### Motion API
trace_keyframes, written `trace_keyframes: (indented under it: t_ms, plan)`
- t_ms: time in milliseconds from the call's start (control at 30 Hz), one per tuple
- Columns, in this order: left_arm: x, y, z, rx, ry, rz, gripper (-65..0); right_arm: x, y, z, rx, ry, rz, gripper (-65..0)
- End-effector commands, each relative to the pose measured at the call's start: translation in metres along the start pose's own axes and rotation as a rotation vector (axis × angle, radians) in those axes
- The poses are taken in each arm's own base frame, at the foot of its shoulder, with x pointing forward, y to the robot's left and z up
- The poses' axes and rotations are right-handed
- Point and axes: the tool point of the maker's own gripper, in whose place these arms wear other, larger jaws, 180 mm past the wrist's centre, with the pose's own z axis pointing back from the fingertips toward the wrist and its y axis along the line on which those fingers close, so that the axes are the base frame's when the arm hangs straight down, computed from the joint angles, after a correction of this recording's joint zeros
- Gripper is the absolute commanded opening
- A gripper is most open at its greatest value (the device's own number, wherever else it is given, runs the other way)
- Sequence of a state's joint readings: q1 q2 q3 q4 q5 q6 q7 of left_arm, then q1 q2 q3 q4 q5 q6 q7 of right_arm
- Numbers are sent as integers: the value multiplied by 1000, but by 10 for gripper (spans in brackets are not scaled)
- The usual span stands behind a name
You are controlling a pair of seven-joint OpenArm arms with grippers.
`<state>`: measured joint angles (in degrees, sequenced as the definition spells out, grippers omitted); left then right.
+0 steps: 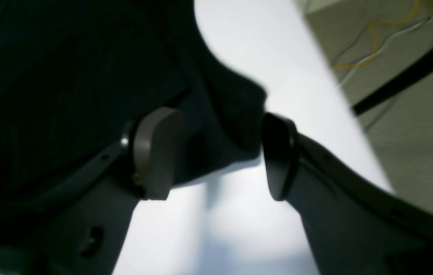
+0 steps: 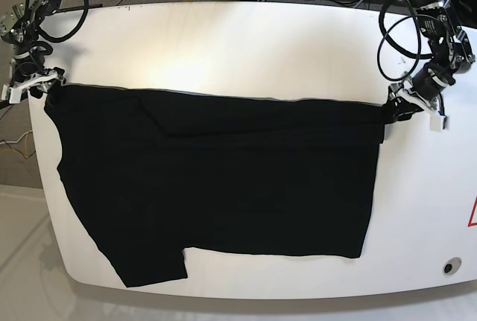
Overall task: Fold the T-shirt properly
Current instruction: 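Hold the folded collar edge taut between both grippers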
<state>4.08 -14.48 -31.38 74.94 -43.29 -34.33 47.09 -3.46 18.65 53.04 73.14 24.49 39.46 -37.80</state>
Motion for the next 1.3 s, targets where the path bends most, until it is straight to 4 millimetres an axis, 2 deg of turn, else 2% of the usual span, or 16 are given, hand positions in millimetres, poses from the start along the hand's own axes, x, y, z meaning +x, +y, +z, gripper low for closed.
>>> trace_keyframes:
  t_ms: [0, 100, 367, 767, 1033, 1267]
  plan:
    - [22, -3, 5, -10, -59, -31, -345, 29, -8, 4, -4, -64, 17, -297]
    - [17, 0, 9, 6, -48, -37, -347, 32, -12, 6, -5, -45, 39, -298]
    - [16, -1, 9, 4, -46, -35, -348, 26, -16, 4, 4, -17, 22, -296]
    - [24, 1, 10, 11, -72, -35, -355, 14, 4, -8, 60, -2, 0, -315]
    - [23, 3, 11, 21, -76, -34, -354, 0, 14, -13, 73, 14, -24, -302]
    - [23, 3, 9, 24, -89, -32, -360, -6, 5, -11, 60, -1, -68, -302]
